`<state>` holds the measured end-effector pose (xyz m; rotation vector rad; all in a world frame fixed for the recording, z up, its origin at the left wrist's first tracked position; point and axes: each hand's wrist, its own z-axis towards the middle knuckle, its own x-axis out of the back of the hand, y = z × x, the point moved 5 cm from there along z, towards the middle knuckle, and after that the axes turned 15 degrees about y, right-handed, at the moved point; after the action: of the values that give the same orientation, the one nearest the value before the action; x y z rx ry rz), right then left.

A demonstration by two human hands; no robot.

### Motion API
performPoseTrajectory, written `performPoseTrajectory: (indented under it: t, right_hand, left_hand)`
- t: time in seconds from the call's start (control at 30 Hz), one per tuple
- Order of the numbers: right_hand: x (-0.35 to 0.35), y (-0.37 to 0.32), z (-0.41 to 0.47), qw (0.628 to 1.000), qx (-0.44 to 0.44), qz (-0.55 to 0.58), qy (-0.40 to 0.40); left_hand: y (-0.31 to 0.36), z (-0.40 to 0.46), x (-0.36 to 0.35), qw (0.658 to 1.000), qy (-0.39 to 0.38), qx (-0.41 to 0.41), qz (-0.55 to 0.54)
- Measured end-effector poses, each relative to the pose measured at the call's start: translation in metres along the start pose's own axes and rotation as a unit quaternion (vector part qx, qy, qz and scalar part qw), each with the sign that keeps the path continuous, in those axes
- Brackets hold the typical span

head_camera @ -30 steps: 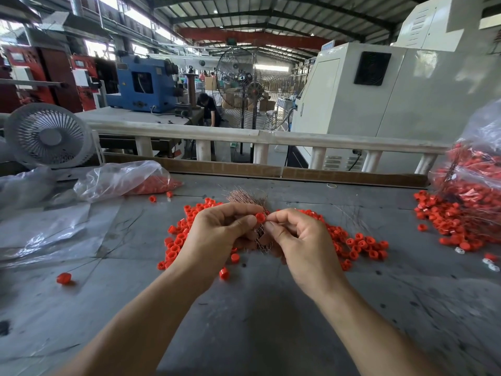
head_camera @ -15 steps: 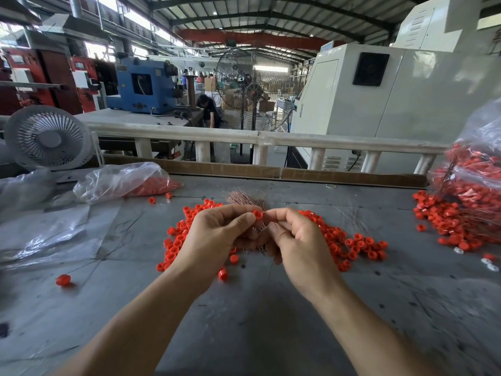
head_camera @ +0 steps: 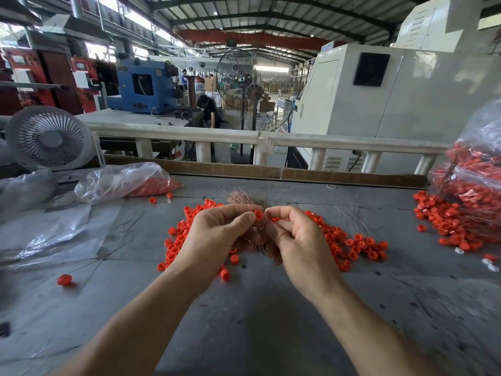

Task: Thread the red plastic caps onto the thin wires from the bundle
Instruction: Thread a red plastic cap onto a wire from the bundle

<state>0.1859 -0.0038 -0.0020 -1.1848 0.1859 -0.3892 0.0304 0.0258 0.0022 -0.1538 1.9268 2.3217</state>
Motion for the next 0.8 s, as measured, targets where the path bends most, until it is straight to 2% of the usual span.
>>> performPoseTrajectory:
  t: [0.4, 0.53, 0.6, 0.67, 0.73, 0.8]
  right_hand:
    - [-0.003, 0.004, 0.000, 0.999, -0.042, 0.019, -0.025]
    - [-0.004, 0.007, 0.001, 0.998, -0.035, -0.023, -0.040]
    - [0.004, 0.006, 0.006, 0.998, -0.016, -0.068, -0.003]
    - [0.022, 0.004, 0.016, 0.984, 0.025, -0.159, 0.070]
    - [0.043, -0.001, 0.025, 0.949, 0.069, -0.276, 0.135]
    - [0.061, 0.001, 0.032, 0.920, 0.064, -0.351, 0.165]
  left_hand:
    - [-0.005, 0.003, -0.002, 0.996, -0.016, 0.044, -0.076]
    - [-0.007, 0.003, -0.001, 0.993, -0.017, 0.066, -0.101]
    - [-0.008, 0.004, -0.001, 0.992, -0.015, 0.069, -0.106]
    - [-0.008, 0.004, 0.000, 0.993, -0.006, 0.063, -0.095]
    - [-0.008, 0.004, 0.000, 0.994, -0.003, 0.059, -0.088]
    - [-0.007, 0.004, 0.000, 0.994, -0.002, 0.059, -0.088]
